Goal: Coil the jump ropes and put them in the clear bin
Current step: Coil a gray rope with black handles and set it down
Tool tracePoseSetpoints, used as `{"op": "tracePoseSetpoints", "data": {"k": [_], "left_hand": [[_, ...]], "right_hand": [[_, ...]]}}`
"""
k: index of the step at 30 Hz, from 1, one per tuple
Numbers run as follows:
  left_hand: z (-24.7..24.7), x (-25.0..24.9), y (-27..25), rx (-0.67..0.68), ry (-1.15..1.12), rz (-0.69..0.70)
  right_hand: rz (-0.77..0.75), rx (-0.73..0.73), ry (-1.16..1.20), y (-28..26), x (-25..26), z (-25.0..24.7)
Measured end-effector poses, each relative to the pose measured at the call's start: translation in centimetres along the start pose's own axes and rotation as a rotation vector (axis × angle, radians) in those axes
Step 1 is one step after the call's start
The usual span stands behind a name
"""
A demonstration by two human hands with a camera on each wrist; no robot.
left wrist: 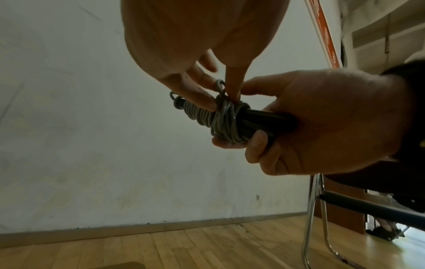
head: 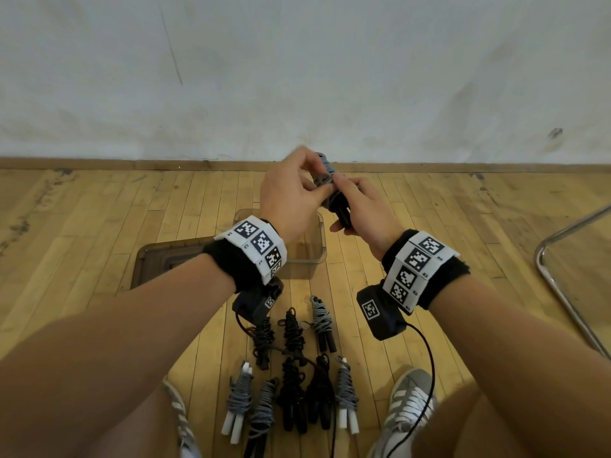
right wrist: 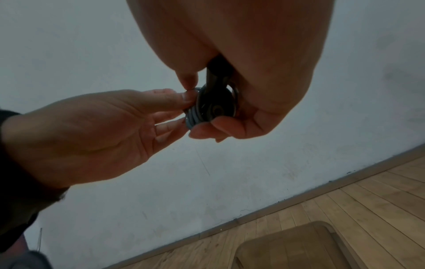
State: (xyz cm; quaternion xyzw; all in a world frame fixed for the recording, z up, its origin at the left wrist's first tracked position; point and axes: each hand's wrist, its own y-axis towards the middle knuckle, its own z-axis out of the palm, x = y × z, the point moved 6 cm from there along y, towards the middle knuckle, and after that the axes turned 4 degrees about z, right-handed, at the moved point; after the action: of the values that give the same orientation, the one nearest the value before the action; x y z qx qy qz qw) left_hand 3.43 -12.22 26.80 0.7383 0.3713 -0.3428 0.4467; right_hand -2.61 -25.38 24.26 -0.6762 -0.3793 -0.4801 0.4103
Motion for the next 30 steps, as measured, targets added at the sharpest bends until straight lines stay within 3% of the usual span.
{"op": "tracePoseSetpoints", "data": {"k": [6,12,20,25,30], "left_hand": [[0.3,0.9,0.9,0.154,-0.049,-0.106],[1.0,1.4,0.7,0.303,-0.255,-0.239],[0.2,2.0,0.1,0.153,-0.625,-0.443],[0.3,2.2,0.1,0.067,-0.512,-0.389],[1.0,2.0,-1.1,0.186,-0.518,-0.442]], "right_hand": [[-0.082,-0.029,0.017,0.1,0.1,-0.6],[-0.194,-0.034,-0.043,0.4,0.4,-0.9],[-0.247,-0.084,0.038,0.7,0.5,-1.6],[-0.188,-0.078,0.110,0.0,0.0,-1.0],[-0.096,-0.034,0.115,-0.9,-0.3,1.6]]}}
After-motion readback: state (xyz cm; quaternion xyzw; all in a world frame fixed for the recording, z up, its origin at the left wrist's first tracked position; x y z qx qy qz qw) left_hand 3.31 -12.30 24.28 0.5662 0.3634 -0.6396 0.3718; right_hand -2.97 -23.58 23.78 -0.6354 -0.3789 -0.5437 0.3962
